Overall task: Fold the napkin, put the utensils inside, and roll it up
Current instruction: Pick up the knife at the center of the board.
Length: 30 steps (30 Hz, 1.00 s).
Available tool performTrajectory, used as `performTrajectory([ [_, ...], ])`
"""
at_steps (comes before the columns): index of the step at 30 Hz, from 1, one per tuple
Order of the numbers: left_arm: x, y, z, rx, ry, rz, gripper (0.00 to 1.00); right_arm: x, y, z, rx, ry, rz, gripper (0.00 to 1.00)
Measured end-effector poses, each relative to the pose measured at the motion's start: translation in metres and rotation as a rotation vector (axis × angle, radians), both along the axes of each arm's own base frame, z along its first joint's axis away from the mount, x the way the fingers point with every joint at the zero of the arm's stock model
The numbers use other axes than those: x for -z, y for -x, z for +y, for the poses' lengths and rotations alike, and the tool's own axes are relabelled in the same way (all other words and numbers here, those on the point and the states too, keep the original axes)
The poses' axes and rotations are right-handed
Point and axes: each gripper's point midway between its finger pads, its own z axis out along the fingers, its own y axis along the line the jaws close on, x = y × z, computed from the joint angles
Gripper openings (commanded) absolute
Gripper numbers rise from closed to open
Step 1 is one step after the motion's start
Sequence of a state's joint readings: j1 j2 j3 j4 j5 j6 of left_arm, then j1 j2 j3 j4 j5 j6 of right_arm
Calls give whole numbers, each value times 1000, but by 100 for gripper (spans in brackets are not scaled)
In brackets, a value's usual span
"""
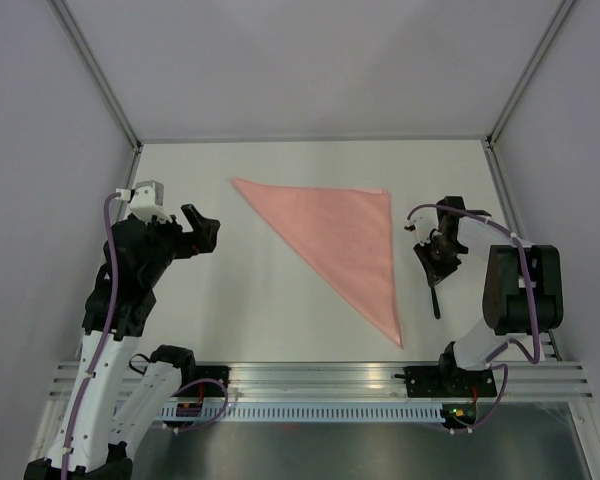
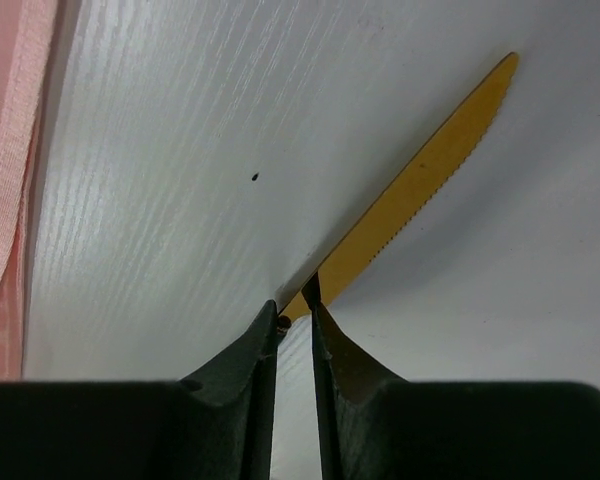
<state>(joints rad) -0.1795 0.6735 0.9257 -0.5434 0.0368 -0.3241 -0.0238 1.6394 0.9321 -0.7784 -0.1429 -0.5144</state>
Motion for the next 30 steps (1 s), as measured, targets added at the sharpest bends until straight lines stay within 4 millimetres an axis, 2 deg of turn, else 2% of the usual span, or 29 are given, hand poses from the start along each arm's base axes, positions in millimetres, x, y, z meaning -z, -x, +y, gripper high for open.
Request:
performTrajectory([
  [5,0,0,0,0,0,0,100,1,-7,-1,14,8,3,17],
  [10,0,0,0,0,0,0,100,0,-31,-3,24,15,-28,16],
  [15,0,0,0,0,0,1,100,0,-69,-5,43,23,-103,15],
  [18,0,0,0,0,0,1,100,-2,-100,-8,50,36,-181,15],
  [21,0,0,0,0,0,1,100,-3,-121,-10,56,46,-242,19],
  [26,0,0,0,0,0,1,100,-3,-128,-11,58,48,-269,28],
  [30,0,0,0,0,0,1,100,-4,-129,-10,58,46,-271,30],
])
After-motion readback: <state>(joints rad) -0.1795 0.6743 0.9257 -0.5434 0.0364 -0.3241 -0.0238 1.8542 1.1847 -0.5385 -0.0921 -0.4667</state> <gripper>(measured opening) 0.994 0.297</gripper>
